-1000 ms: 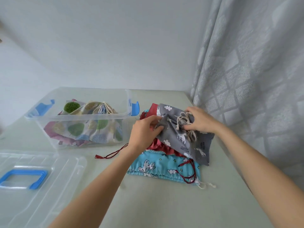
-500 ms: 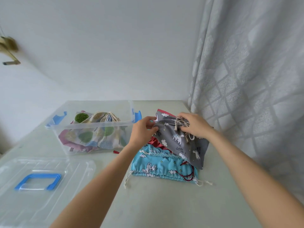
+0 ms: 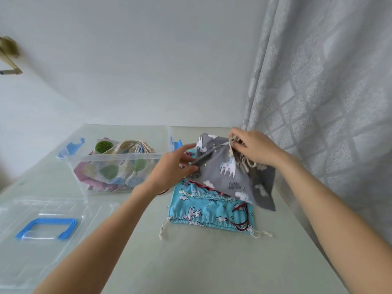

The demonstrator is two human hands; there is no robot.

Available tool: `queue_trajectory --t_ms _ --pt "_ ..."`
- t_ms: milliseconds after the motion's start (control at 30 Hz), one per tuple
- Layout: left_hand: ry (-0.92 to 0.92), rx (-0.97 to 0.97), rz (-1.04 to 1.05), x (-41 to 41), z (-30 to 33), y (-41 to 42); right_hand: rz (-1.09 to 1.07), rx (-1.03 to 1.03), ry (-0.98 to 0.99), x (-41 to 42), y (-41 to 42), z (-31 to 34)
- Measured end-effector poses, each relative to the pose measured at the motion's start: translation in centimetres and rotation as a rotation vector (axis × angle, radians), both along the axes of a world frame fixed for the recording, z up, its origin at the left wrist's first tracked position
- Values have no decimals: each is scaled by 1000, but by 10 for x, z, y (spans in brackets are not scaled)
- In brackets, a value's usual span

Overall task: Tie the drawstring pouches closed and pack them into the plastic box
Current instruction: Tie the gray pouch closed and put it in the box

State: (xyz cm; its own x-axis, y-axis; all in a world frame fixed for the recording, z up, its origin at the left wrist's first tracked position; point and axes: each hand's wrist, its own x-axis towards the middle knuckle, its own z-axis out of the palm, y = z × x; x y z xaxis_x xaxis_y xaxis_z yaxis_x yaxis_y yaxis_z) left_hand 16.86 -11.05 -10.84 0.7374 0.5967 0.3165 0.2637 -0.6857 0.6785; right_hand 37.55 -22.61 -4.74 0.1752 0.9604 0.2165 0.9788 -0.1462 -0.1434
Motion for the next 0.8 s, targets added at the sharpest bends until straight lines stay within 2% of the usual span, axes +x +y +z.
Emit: queue_trajectory --t_ms 100,200,367,467,533,600,733,800 --pt "-219 72 4 -29 18 6 67 145 70 -20 19 26" --pt "-352 181 44 -61 32 27 176 271 198 -43 62 47" --pt "-306 335 227 -113 42 86 296 421 255 -95 157 63" --pt "-230 314 395 -137 47 117 349 498 267 -131 205 53" --pt "-147 251 492 -150 43 130 362 438 271 -147 227 35" --pt "-38 221 504 -160 32 134 373 336 257 -152 239 16" --pt "208 473 578 -175 11 138 400 -3 222 -152 250 -12" --pt "204 509 616 -178 9 137 407 -76 240 -152 250 -22"
